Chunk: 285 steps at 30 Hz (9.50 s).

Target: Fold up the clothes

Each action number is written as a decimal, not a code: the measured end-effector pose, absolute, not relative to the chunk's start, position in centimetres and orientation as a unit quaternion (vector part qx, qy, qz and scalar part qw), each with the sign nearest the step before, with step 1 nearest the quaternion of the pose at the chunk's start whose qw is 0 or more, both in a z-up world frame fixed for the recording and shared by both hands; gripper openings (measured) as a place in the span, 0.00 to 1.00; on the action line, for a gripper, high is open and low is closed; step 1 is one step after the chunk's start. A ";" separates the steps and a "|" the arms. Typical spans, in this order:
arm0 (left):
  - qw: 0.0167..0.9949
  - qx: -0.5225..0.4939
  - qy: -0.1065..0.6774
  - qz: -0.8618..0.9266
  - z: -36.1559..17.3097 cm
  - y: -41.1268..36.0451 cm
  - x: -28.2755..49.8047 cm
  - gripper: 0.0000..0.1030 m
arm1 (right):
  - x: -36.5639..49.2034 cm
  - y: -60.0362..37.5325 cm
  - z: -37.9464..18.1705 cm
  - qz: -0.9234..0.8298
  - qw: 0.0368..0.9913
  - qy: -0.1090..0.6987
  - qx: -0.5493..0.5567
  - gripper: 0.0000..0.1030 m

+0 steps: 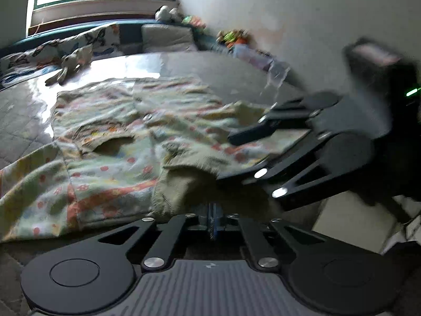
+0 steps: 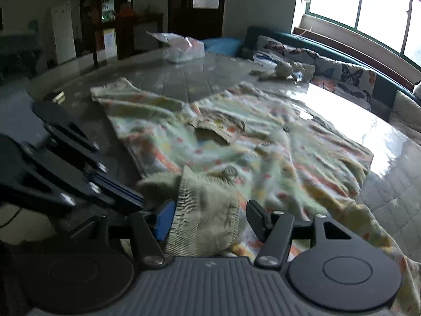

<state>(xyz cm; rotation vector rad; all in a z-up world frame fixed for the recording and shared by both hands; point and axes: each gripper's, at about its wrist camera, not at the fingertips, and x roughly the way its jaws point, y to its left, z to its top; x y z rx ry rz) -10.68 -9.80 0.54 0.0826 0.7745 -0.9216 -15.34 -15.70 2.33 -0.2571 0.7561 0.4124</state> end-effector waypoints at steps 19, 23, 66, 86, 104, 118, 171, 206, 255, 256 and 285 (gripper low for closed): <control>0.832 0.082 0.365 -0.410 0.2 -11.1 -10.2 0.40 | -15.1 -16.1 2.2 0.171 0.906 0.356 -0.153 0.70; 0.837 0.072 0.357 -0.409 0.7 -10.3 -10.0 0.42 | -14.5 -15.5 1.1 0.171 0.901 0.361 -0.170 0.70; 0.859 0.142 0.302 -0.388 1.2 -9.8 -8.9 1.00 | -13.0 -17.8 -0.4 0.193 0.900 0.379 -0.096 0.73; 0.845 0.095 0.310 -0.425 0.2 -16.5 -4.9 0.97 | -4.9 -27.2 3.5 0.099 0.922 0.370 -0.057 0.66; 0.791 0.103 0.341 -0.497 -1.7 -17.3 -5.3 0.81 | 7.6 -35.1 -0.7 -0.021 0.909 0.415 0.026 0.15; 0.792 0.091 0.345 -0.495 -1.4 -16.7 -4.9 0.82 | 9.8 -33.9 -0.2 -0.035 0.922 0.386 -0.007 0.08; 0.895 0.028 0.397 -0.200 -1.7 -14.3 19.7 0.49 | 5.7 -29.6 -1.2 0.045 0.921 0.384 -0.042 0.48; 0.904 0.053 0.361 -0.221 -2.4 -11.4 -4.3 1.00 | -15.1 -29.5 -0.9 0.045 0.930 0.365 -0.005 0.56; 0.917 0.064 0.341 -0.200 -3.1 -11.5 -5.4 1.00 | -17.5 -44.6 -2.3 -0.265 0.904 0.317 0.110 0.60; 0.917 0.064 0.340 -0.200 -3.1 -11.5 -5.4 1.00 | -18.0 -44.6 -2.3 -0.266 0.904 0.316 0.113 0.60; 0.914 0.038 0.354 -0.194 -2.4 -10.6 -5.4 1.00 | -14.2 -32.2 8.9 0.008 0.970 0.223 0.091 0.08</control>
